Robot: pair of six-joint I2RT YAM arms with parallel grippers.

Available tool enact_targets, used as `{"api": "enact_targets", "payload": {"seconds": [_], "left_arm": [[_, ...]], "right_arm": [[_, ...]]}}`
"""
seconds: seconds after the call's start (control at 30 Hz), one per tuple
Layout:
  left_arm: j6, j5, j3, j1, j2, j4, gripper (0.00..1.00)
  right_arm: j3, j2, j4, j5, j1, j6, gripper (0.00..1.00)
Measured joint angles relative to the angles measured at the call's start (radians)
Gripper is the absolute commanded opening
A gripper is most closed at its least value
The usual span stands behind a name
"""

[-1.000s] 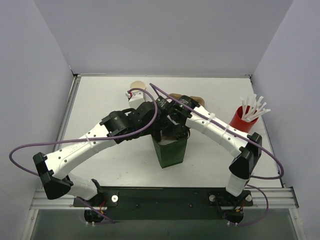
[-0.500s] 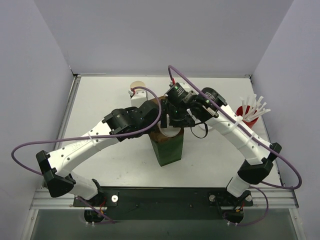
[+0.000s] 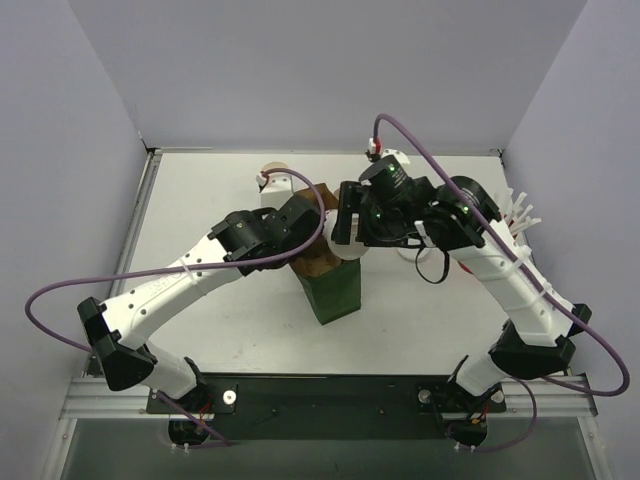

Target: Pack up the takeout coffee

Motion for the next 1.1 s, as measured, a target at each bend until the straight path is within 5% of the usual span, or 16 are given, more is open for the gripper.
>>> {"api": "enact_targets", "payload": {"seconds": [0.4,0.73,1.1], "left_arm": [[0.016,-0.008,0.0,0.101,0.001,-0.018,0.0],[0.051,-0.007,0.027,0.156,-0.057,-0.035,0.0],[0.119,0.054,0.055,0.156,-0.164,-0.031,0.0]], "right_arm": [[-0.024,-0.241,0.001,0.037,-0.032,0.037,0.47],[-0.392,-0.436,-0.059,-0.042,-0.107,0.072,0.48],[-0.577,-0.1,-0.042,-0.216,-0.193,-0.103,0.48]]}}
